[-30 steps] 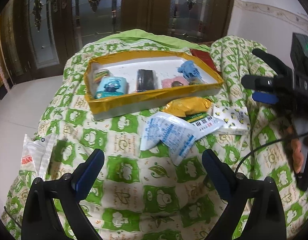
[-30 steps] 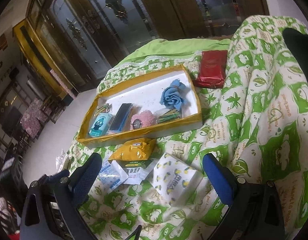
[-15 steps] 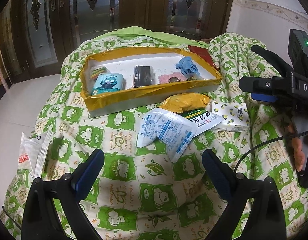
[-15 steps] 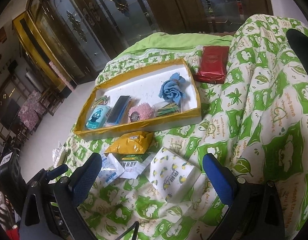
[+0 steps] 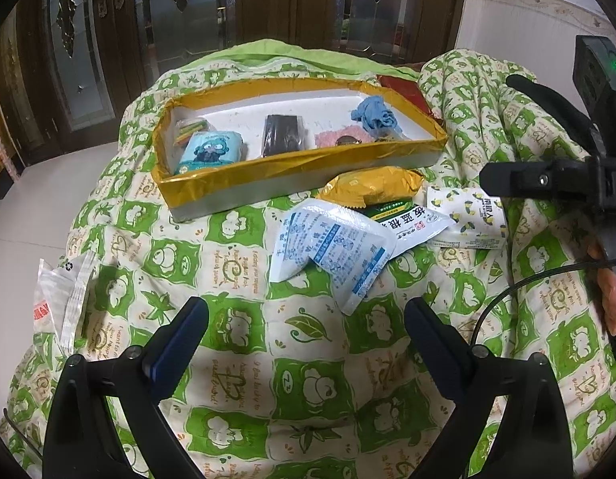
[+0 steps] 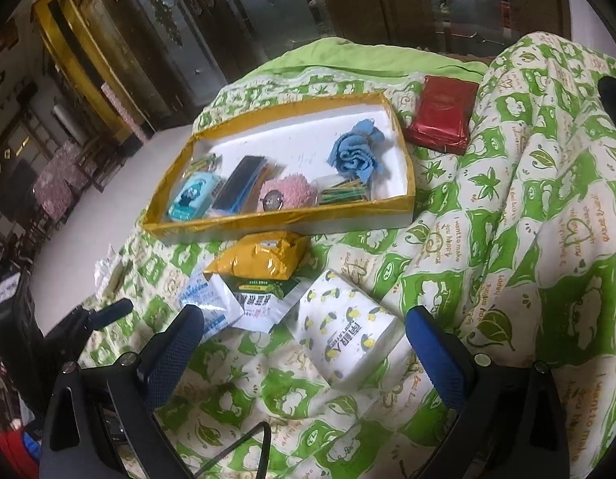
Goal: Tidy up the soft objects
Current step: 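Reach the right tool toward the white printed tissue pack while the left tool approaches the white sachet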
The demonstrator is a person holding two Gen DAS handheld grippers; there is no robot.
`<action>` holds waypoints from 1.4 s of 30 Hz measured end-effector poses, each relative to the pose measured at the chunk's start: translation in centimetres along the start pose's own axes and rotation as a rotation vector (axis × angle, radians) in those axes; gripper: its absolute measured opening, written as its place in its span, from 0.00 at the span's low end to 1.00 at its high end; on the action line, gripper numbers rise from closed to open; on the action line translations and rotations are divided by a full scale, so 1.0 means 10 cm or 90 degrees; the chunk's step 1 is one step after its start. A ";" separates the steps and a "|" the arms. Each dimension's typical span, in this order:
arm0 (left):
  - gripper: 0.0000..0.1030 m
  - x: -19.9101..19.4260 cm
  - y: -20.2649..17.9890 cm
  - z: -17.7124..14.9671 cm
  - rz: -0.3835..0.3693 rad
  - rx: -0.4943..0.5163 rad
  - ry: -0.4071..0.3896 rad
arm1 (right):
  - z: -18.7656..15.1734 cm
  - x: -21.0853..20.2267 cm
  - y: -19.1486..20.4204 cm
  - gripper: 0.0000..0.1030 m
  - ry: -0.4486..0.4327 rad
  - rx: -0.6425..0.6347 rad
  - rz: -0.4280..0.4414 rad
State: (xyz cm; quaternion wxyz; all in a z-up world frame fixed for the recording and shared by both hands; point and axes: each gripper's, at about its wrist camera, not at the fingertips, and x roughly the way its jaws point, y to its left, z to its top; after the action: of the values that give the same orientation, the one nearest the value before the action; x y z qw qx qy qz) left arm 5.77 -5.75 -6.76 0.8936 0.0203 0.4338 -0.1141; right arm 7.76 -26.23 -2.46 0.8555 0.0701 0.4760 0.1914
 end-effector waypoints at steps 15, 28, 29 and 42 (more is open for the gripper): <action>0.95 0.09 0.22 0.25 -0.038 -0.115 0.019 | -0.13 0.33 0.19 0.99 0.087 -0.092 -0.075; 0.82 0.68 0.14 0.42 -0.056 -0.251 0.116 | -0.11 0.36 0.13 0.94 0.090 -0.077 -0.084; 0.80 0.68 0.12 0.42 -0.053 -0.246 0.110 | -0.11 0.37 0.13 0.92 0.091 -0.077 -0.087; 0.49 0.49 0.23 0.32 -0.071 -0.214 0.069 | -0.11 0.52 0.10 0.50 0.117 -0.086 -0.132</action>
State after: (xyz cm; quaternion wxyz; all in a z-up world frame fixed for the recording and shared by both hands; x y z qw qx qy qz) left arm 11.66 -4.89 -8.78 0.8519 -0.1477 0.4947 -0.0881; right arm 9.03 -23.34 -6.81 0.8264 -0.0550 0.5428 0.1393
